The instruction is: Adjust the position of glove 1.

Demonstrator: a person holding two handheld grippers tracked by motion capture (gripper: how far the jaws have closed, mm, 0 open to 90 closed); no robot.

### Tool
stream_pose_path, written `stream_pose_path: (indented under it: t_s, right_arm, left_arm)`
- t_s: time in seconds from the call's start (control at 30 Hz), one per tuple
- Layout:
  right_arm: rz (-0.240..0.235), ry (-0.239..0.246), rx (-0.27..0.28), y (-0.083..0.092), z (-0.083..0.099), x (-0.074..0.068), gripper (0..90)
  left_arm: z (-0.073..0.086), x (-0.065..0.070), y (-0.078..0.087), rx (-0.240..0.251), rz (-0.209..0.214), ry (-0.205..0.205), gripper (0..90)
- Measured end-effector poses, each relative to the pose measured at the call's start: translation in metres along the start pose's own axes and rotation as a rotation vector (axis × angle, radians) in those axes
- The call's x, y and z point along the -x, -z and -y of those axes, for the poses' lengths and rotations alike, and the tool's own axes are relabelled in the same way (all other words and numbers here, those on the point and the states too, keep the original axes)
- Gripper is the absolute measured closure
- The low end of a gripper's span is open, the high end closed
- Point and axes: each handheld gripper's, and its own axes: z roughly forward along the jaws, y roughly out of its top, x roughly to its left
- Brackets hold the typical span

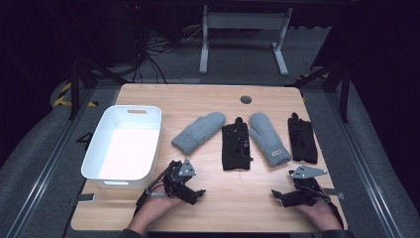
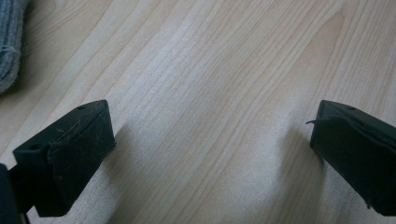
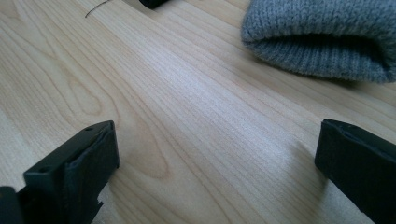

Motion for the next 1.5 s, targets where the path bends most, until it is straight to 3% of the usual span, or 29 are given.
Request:
stream_pose_path:
  t_s: [0.27, 0.53, 0.7, 0.97, 1.2, 1.5]
  right_arm:
    - [-0.002, 0.003, -0.001, 0.001, 0.000, 0.000, 2.5]
    - [-0.036, 0.015, 0.004, 0.012, -0.009, 0.000, 20.1]
    - [-0.052, 0.000, 0.031, 0.023, -0.024, 0.005, 39.3]
    - [-0.070, -0.010, 0.059, 0.029, -0.039, 0.013, 59.8]
    - [-0.080, -0.018, 0.098, 0.034, -0.053, 0.026, 87.6]
    - [-0.060, -0.025, 0.095, 0.020, -0.069, 0.046, 90.0]
  left_arm:
    - [0.000, -0.001, 0.000, 0.004, 0.012, -0.006, 0.2]
    - [0.000, -0.001, 0.000, 0.003, 0.020, -0.015, 0.2]
    - [0.001, -0.002, 0.000, 0.001, 0.023, -0.015, 0.2]
    - [0.000, -0.002, 0.000, 0.004, 0.025, -0.027, 0.1]
    - [0.000, -0.002, 0.000, -0.001, 0.031, -0.026, 0.2]
    - [0.000, -0.003, 0.000, 0.003, 0.032, -0.034, 0.1]
